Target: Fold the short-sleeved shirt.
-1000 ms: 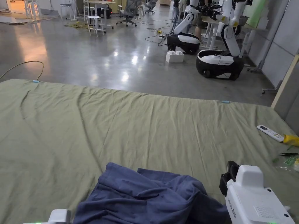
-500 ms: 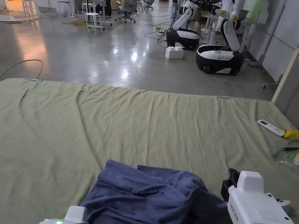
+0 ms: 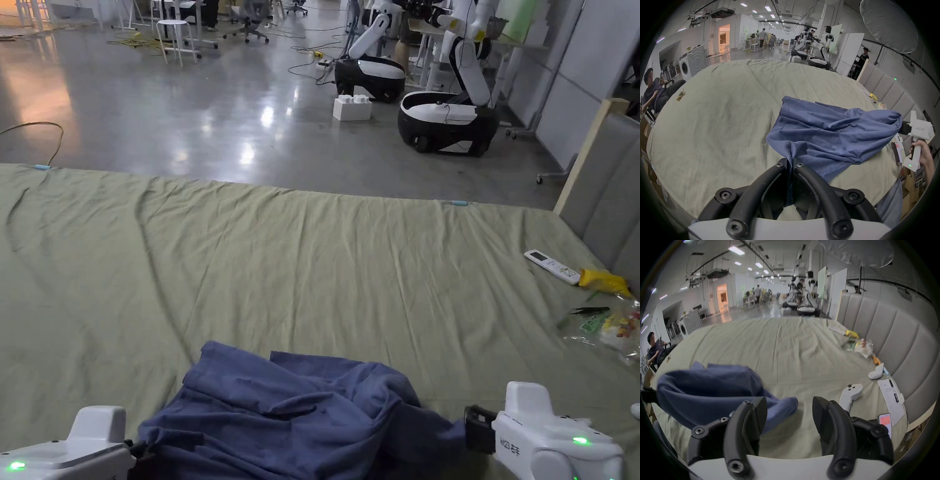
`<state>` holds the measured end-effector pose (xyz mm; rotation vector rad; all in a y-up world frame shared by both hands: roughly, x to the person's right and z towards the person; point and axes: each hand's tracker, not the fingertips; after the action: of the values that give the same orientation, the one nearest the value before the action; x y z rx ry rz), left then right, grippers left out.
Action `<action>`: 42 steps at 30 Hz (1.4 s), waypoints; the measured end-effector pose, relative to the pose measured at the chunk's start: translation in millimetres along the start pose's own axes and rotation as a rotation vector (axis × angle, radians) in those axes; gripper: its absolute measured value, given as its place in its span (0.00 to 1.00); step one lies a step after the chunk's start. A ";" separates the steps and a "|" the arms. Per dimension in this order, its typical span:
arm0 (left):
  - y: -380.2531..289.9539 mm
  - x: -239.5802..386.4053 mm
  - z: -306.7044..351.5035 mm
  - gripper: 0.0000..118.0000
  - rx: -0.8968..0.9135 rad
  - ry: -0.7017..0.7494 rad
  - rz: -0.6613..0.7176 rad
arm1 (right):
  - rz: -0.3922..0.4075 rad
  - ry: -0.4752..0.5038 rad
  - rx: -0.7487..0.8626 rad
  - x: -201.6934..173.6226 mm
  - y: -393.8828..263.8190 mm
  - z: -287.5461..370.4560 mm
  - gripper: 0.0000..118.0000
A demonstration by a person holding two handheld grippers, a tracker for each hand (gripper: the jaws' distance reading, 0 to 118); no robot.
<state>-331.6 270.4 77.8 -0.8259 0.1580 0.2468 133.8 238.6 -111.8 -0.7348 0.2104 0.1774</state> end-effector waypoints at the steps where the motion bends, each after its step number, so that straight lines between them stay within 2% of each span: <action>1: -1.7 -1.4 -5.4 0.06 0.007 0.002 -0.003 | -0.001 -0.007 -0.037 0.3 -1.4 -9.5 0.55; 3: -1.5 -3.7 -10.0 0.06 -0.004 0.009 -0.009 | -0.026 0.002 -0.099 -0.2 -5.0 -30.1 0.61; 7: -7.7 -4.9 -18.1 0.06 -0.017 0.013 -0.006 | -0.074 0.031 -0.178 -0.5 -13.9 -59.8 0.60; 8: -8.9 -5.9 -20.2 0.06 -0.021 0.017 -0.006 | -0.060 0.031 -0.189 -2.9 -17.1 -64.9 0.54; 10: -13.1 -5.2 -22.4 0.06 -0.030 0.019 0.007 | -0.027 0.069 -0.206 -7.3 -24.4 -69.9 0.20; 11: -14.1 -6.3 -24.8 0.06 -0.035 0.019 0.015 | -0.016 0.099 -0.209 -11.2 -28.0 -72.1 0.10; 13: -16.7 -6.0 -27.1 0.06 -0.037 0.020 0.021 | 0.009 0.102 -0.188 -18.9 -33.5 -69.5 0.04; 14: -16.9 -6.4 -28.8 0.06 -0.039 0.020 0.023 | 0.042 0.068 -0.173 -21.7 -33.6 -66.5 0.03; 19: -10.6 -11.0 -29.6 0.06 -0.015 0.012 0.036 | -0.027 0.057 -0.098 -24.1 -23.2 -38.1 0.02; 31: 60.5 -10.0 29.5 0.06 0.180 -0.039 0.009 | 0.120 -0.006 0.245 -20.1 60.6 54.4 0.02; 35: 94.2 -9.4 58.5 0.06 0.270 -0.016 -0.021 | 0.115 -0.032 0.306 -12.9 89.0 76.4 0.02; 42: 153.5 -46.0 85.6 0.06 0.374 0.032 -0.012 | 0.085 -0.079 0.405 1.3 131.7 115.8 0.02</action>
<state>-414.6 426.8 37.4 -0.4595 0.2218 0.1849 119.1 413.3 -113.2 -0.3161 0.1947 0.2356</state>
